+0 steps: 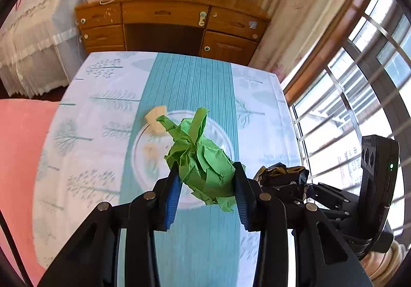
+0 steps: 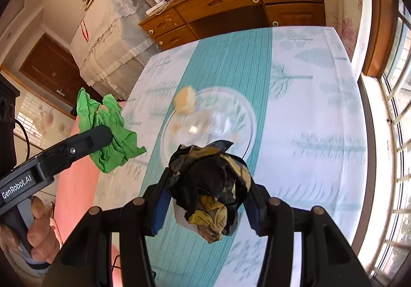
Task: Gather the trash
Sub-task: 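Carry the foil wrapper and green paper over the bin and open both tools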
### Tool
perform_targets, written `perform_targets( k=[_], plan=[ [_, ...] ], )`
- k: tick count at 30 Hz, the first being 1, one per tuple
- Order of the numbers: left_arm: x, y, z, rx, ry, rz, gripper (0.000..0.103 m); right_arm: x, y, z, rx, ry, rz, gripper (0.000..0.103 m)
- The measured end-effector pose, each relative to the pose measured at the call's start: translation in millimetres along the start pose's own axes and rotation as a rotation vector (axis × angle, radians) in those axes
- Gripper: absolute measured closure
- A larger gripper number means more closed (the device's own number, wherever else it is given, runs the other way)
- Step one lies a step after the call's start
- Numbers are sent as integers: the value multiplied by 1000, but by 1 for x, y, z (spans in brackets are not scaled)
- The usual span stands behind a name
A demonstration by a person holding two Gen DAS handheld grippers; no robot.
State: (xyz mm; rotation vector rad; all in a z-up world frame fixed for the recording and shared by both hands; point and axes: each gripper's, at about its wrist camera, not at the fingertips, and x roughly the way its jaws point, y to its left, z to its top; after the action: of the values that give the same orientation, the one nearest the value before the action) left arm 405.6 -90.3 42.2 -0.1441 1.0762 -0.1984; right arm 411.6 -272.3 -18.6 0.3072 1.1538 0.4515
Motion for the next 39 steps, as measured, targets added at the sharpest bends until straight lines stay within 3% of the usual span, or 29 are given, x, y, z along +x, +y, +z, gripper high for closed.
perform_targets(
  k=[14, 22, 31, 39],
  plan=[
    [-126, 80, -193, 226, -12, -143, 66, -32, 125, -206, 183, -44, -174, 52],
    [-156, 106, -275, 272, 37, -173, 66, -30, 163, -289, 171, 46, -267, 52],
    [-127, 121, -329, 191, 162, -165, 66, 2, 153, -354, 193, 207, -306, 52],
    [-47, 135, -389, 94, 249, -100, 66, 76, 106, -406, 190, 293, -352, 52]
  ],
)
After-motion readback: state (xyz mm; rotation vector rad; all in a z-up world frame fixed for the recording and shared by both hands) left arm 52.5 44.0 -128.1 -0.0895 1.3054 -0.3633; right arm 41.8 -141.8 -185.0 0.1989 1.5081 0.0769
